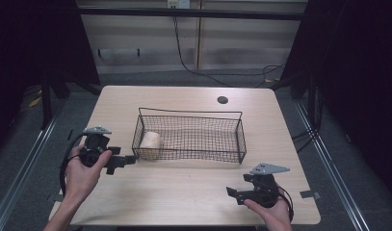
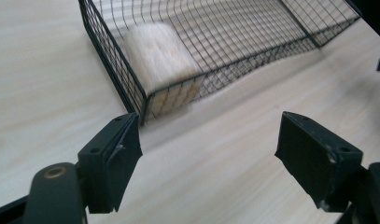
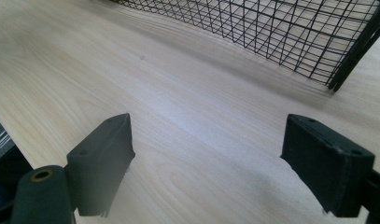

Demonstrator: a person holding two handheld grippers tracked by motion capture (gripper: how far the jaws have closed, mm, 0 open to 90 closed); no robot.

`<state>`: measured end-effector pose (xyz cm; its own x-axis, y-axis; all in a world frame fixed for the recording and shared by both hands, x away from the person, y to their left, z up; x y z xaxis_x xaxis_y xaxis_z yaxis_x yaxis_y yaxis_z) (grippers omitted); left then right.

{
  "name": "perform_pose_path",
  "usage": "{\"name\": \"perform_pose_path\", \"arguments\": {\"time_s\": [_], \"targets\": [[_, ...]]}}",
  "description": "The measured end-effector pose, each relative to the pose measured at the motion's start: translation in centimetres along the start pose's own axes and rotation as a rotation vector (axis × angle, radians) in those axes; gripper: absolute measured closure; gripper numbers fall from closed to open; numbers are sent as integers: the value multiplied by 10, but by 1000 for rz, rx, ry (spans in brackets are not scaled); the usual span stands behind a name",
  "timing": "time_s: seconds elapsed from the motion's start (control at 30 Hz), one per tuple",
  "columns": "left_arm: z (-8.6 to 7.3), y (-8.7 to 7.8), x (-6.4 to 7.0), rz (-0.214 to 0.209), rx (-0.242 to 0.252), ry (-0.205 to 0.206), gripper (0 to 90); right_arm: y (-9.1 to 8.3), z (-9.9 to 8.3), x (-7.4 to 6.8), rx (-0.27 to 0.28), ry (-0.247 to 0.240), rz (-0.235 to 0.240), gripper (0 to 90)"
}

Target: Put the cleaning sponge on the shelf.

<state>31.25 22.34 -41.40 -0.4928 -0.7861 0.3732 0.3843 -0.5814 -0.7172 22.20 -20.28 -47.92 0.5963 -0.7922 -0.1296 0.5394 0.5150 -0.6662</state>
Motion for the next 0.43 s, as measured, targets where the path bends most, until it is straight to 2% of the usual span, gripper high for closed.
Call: {"name": "perform_pose_path", "arguments": {"time_s": [0.03,0.13,0.23,0.27,0.43], "targets": [[-5,0,-1,1,-12,13,216,0,0,0,0,2,-2,158],[-17,-3,-3,-17,-5,0,215,1,0,1,-1,6,-9,159],[-24,-5,-6,-6,0,7,213,1,0,2,1,9,-17,160],[-33,-5,-9,-4,4,3,212,1,0,3,2,10,-23,163],[-52,-4,-16,21,22,-7,212,2,-2,8,8,23,-50,168]]}}
Point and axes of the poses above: each handheld gripper's, and its own axes: y roughly forward along the jaws, z roughly out of its top, x roughly to its right, the point moved 3 cm from there along y, roughly forward along the jaws, and after that the axes turned 7 degrees about -y, right-handed, at the moved point
